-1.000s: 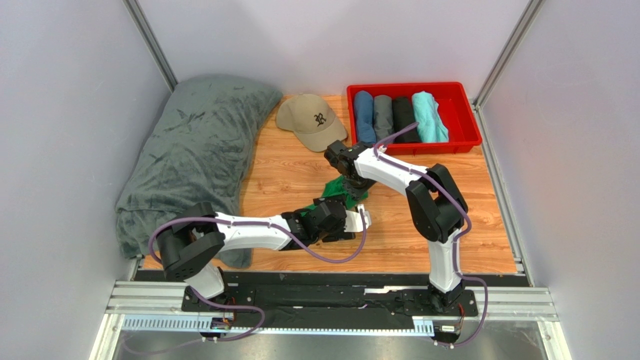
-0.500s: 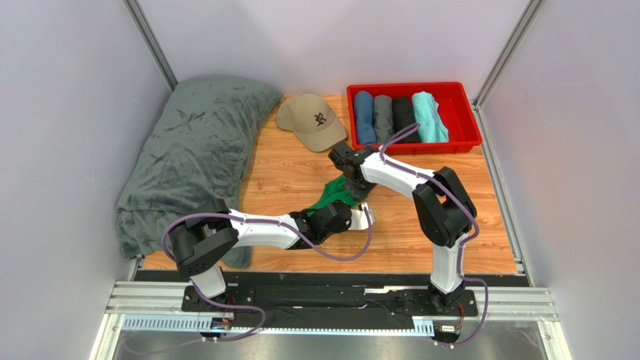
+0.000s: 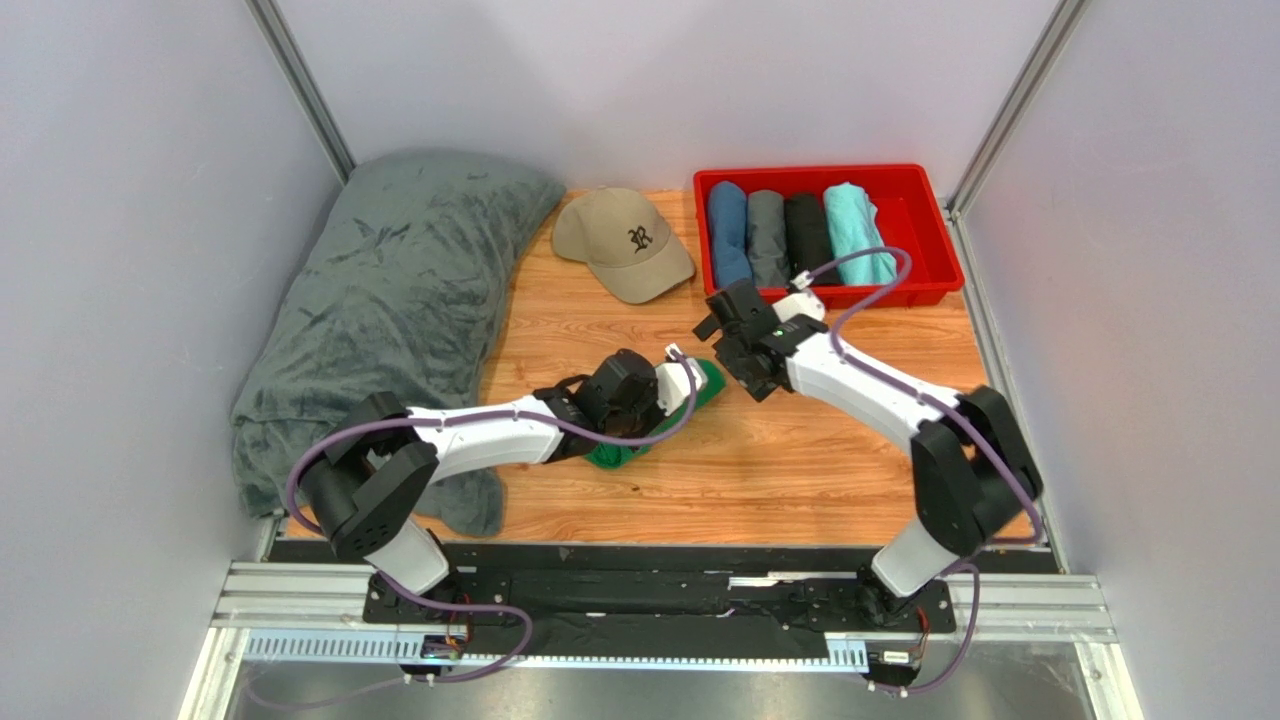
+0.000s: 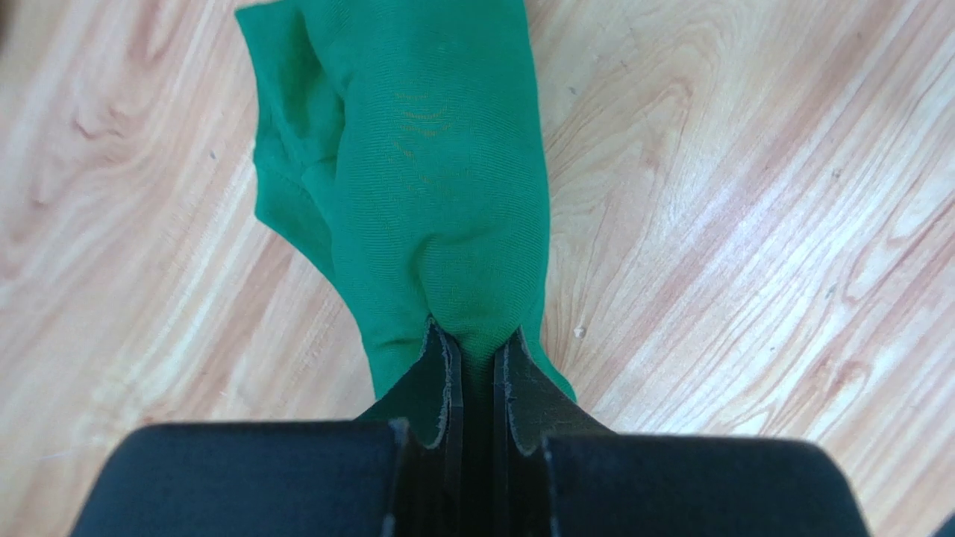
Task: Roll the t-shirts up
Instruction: Roll the T-shirt to the center of the board.
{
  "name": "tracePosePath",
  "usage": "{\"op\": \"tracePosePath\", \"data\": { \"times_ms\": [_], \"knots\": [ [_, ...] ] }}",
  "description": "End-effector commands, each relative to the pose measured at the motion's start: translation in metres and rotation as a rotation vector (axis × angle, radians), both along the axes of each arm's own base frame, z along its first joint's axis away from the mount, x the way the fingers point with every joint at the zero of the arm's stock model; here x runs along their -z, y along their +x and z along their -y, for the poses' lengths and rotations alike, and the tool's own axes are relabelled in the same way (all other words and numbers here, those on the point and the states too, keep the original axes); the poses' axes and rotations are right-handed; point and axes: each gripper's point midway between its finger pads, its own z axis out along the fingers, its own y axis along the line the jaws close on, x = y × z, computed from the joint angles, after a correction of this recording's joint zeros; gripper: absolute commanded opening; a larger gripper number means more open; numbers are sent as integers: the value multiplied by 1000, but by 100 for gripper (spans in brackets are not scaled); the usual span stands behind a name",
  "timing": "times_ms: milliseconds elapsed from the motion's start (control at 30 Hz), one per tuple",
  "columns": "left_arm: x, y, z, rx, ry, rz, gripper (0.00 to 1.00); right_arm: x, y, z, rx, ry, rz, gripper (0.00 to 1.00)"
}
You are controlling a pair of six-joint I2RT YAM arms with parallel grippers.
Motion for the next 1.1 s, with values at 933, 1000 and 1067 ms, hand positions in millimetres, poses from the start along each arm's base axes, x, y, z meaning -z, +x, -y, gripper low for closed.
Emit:
{"op": "tracePosePath", "data": {
  "times_ms": [933,1000,1067],
  "knots": [
    [65,-30,-48,-319,-84,-766,0,23,-47,-53,-133,149,287,91],
    [66,-32,-50,-326,-81,-780,0,17,-47,-61,-148,152,304,91],
    [69,-32,-52,-339,-78,-795,0,12,-49,-65,-148,139,317,91]
  ]
}}
